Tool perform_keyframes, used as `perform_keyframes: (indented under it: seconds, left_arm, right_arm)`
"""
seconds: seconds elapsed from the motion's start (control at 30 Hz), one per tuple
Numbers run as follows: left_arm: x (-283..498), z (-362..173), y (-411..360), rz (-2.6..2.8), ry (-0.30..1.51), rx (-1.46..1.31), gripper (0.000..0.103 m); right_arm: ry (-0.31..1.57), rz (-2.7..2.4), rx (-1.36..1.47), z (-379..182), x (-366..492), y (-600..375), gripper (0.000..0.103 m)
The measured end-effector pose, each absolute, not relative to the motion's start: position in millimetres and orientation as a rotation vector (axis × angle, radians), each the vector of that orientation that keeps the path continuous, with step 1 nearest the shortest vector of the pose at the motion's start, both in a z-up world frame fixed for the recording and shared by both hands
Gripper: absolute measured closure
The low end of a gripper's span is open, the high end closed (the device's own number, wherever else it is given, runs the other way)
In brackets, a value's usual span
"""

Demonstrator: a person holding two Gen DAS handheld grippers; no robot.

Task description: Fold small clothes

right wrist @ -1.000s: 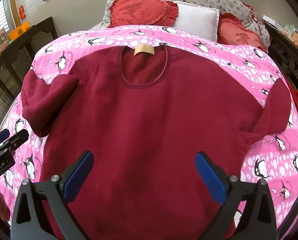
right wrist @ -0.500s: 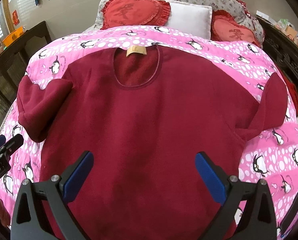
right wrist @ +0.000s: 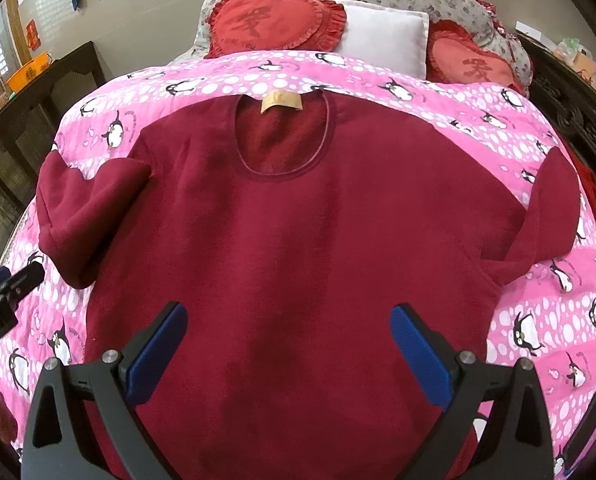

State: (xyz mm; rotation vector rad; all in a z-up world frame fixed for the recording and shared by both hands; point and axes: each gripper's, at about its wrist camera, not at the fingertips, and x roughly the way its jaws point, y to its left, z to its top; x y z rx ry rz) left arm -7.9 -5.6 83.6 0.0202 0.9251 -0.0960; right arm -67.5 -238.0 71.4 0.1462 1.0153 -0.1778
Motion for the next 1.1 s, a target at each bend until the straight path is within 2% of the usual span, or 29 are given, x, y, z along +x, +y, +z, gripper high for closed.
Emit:
perform_keyframes:
  seconds: [0.43, 0.5, 0.6, 0.77, 0.8, 0.83, 0.87, 0.9, 1.0, 1.1]
  left_arm:
    - [90.3, 73.8, 81.4, 0.091, 0.943, -0.098, 0.043]
    - [108.9, 66.0, 90.4, 0.105, 0.962, -0.119, 0.046]
    - [138.1, 48.0, 103.8, 0.116, 1.017, -0.176, 0.057]
    - [155.5, 38.9, 108.0, 0.14, 0.977, -0.203, 0.059]
    - [158.4, 38.7, 106.1, 0.134, 0.969, -0.195, 0.068]
    - [159.7, 38.1, 104.7, 0.133, 0.965, -0.184, 0.081]
    - [160.8, 38.6, 103.8, 0.133, 0.957, -0.167, 0.089]
    - [161.5, 40.6, 101.6, 0.133, 0.949, -0.143, 0.103]
    - [154.4, 58.4, 101.9, 0.1, 0.952, -0.169, 0.103]
    - [128.9, 98.8, 100.9, 0.045, 0.885, -0.216, 0.103]
  right_arm:
    - [1.038, -0.134, 0.155, 66.8, -64.6, -232.8, 0.0]
    - [1.044, -0.129, 0.145, 65.3, -61.9, -230.1, 0.0]
    - [1.052, -0.117, 0.142, 63.1, -54.1, -225.6, 0.0]
    - [1.068, -0.099, 0.175, 57.2, -38.2, -219.5, 0.0]
    - [1.075, -0.093, 0.182, 55.5, -35.3, -218.2, 0.0]
    - [1.081, -0.087, 0.186, 54.1, -32.5, -217.0, 0.0]
    - [1.084, -0.084, 0.185, 53.6, -30.4, -216.0, 0.0]
    - [1.082, -0.083, 0.182, 54.0, -29.3, -215.5, 0.0]
    - [1.058, -0.087, 0.173, 58.2, -30.2, -217.3, 0.0]
    - [1.044, -0.088, 0.2, 64.2, -33.8, -227.5, 0.0]
